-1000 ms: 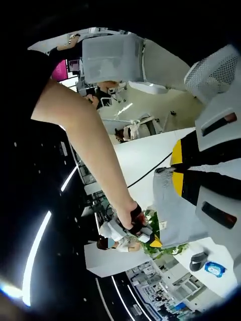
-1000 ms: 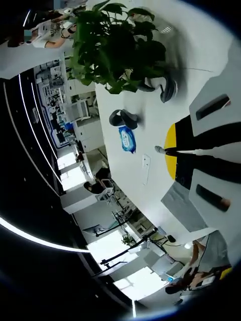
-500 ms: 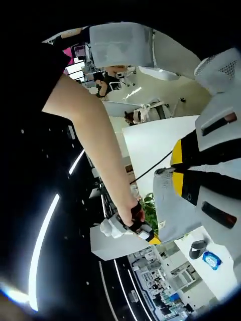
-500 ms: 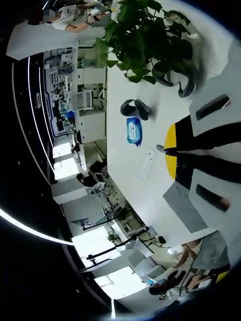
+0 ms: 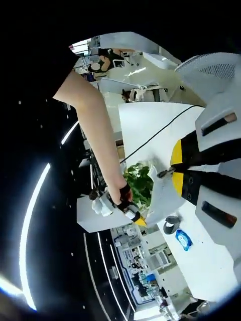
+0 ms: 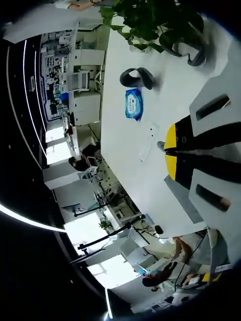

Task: Fold the towel on the table until its edges align and the towel forms a compact rectangular stack.

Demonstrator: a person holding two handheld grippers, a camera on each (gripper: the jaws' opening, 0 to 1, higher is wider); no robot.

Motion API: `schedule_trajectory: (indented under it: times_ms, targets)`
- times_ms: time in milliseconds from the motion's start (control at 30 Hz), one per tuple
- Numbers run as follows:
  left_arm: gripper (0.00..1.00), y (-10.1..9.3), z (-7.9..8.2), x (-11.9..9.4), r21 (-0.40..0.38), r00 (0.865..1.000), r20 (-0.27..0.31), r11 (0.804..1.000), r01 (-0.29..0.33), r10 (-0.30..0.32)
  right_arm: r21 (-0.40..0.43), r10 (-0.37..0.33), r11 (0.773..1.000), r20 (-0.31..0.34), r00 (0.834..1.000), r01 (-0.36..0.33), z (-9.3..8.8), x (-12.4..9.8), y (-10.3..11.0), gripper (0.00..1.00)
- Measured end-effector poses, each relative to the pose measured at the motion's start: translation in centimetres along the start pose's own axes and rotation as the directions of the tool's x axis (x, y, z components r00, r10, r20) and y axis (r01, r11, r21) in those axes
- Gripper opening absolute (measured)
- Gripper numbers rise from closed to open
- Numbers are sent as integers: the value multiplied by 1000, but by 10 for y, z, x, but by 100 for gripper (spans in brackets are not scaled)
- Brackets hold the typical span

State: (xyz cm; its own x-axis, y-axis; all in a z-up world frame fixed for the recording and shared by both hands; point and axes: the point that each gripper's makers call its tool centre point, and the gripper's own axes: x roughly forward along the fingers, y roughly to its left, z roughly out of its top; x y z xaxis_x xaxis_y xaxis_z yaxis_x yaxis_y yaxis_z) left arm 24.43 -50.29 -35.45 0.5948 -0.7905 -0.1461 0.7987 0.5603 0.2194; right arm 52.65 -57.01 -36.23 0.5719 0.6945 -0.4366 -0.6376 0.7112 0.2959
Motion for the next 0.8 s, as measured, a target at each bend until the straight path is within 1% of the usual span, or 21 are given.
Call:
schedule_trajectory:
  times_ms: [33,100,200,233,367,433,500,533,600,667,733,800]
  targets:
    - [1,5,-4,-5,-27,1000,-6,999,-18,18,5,3,1000,0,1000,-3,-1,2,4,0]
    - [1,11,-7,-12,-44,999,-11,998,-34,34,36,21,999,14,1000,-22,3,6,7,0]
    - [1,20,-11,-25,-56,997,-18,996,-69,68,39,38,998,24,999,-39,9,14,11,0]
    - [1,22,-12,-27,-58,997,-22,995,-76,75,39,42,998,26,999,-43,8,15,19,0]
    - [1,28,-20,-39,-73,993,-44,991,-110,107,41,60,997,28,998,-62,7,25,36,0]
    - [1,27,-24,-43,-82,992,-55,990,-115,110,43,74,996,35,997,-75,6,29,45,0]
    - [1,25,-26,-45,-66,991,-65,991,-118,114,42,81,996,35,996,-83,6,32,47,0]
    - [1,25,-29,-46,-44,990,-80,992,-121,117,37,87,995,30,996,-88,5,37,49,0]
    - [1,25,-35,-48,-28,987,-97,991,-128,124,36,89,995,24,996,-90,5,40,47,0]
    - [1,23,-41,-50,-55,985,-127,991,-126,118,27,89,996,2,996,-89,1,47,46,0]
    - [1,26,-44,-52,-38,981,-134,989,-144,138,16,79,997,-20,997,-79,-7,53,43,0]
    - [1,28,-48,-56,-41,979,-144,987,-153,146,21,79,997,-24,997,-78,-9,57,41,0]
